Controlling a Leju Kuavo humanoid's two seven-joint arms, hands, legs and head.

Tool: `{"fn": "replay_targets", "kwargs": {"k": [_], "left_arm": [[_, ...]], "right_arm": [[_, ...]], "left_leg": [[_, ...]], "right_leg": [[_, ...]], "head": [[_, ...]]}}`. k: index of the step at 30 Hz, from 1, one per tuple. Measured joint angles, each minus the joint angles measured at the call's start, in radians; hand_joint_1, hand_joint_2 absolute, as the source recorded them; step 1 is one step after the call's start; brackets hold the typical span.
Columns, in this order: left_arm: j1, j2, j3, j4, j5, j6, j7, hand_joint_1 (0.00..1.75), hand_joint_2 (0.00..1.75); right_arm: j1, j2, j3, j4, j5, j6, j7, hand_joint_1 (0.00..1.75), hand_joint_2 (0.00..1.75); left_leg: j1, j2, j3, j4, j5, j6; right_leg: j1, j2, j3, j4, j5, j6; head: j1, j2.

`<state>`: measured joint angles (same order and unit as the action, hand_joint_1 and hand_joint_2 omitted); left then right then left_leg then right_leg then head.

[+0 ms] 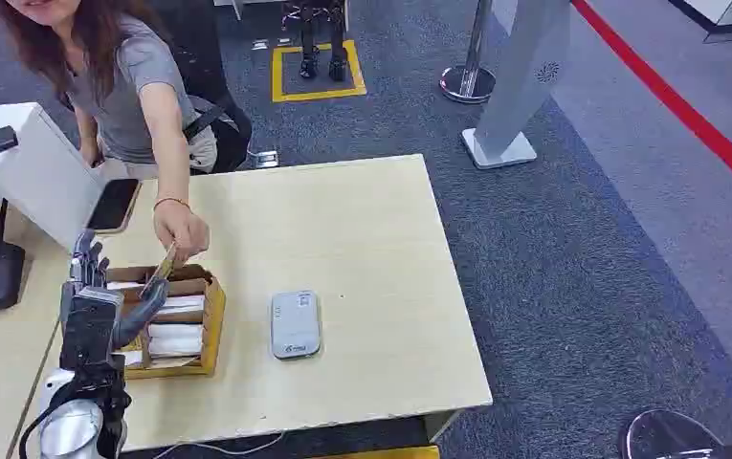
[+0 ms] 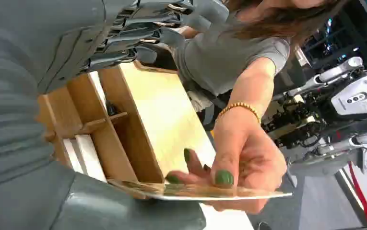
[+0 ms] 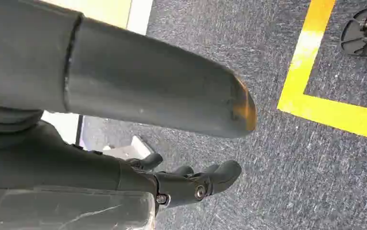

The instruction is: Pass the card to the sensor for recognition and then transmit it.

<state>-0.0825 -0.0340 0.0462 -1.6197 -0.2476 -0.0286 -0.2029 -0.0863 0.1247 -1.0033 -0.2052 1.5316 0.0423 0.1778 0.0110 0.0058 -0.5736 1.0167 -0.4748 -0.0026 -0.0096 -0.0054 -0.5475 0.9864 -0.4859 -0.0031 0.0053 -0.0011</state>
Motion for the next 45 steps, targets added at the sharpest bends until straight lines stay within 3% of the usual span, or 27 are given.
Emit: {"fn": "replay_targets", "kwargs": {"k": [1,24,30,37,42,45], "left_arm": [[0.001,0.0,-0.001,0.0,0.003,0.001,0.0,1.75,1.75],[0.008,-0.001,-0.003,0.0,0.003,0.019,-0.003,1.75,1.75],[0.008,-0.003,-0.005,0.0,-0.016,0.052,0.0,1.75,1.75],[0.004,-0.012,-0.044,-0.003,-0.189,0.147,0.007,1.75,1.75],[-0.003,-0.025,-0.11,-0.003,-0.374,0.201,0.031,1.75,1.75],[-0.005,-0.031,-0.161,-0.002,-0.56,0.271,0.056,1.75,1.75]], "right_arm": [[0.0,0.0,0.0,0.0,0.0,-0.001,0.0,0.0,0.0],[0.0,0.0,0.0,0.0,-0.003,-0.011,0.008,0.0,0.0],[0.0,0.0,0.0,0.0,-0.003,-0.011,0.008,0.0,0.0],[0.0,0.0,0.0,0.0,-0.013,-0.013,0.008,0.0,0.0],[0.0,0.0,0.0,0.0,-0.016,-0.013,0.009,0.0,0.0],[0.0,0.0,0.0,0.0,-0.014,-0.013,0.009,0.0,0.0]], "left_leg": [[0.0,0.0,0.0,0.0,0.0,0.0],[0.0,0.0,0.0,0.0,0.0,0.0],[0.0,0.0,0.0,0.0,0.0,0.0],[0.0,0.0,0.0,0.0,0.0,0.0],[0.0,0.0,0.0,0.001,0.0,0.0],[0.0,0.0,0.0,0.001,0.0,0.0]], "right_leg": [[0.0,0.0,0.0,0.0,0.0,0.0],[0.0,0.0,0.0,0.0,0.0,0.0],[0.0,0.0,0.0,0.0,0.0,0.0],[0.0,0.0,0.0,0.0,0.0,0.0],[0.0,0.0,0.0,0.0,0.0,0.0],[0.0,0.0,0.0,0.0,0.0,0.0]], "head": [[0.0,0.0],[0.0,0.0],[0.0,0.0],[0.0,0.0],[0.0,0.0],[0.0,0.0]]}}
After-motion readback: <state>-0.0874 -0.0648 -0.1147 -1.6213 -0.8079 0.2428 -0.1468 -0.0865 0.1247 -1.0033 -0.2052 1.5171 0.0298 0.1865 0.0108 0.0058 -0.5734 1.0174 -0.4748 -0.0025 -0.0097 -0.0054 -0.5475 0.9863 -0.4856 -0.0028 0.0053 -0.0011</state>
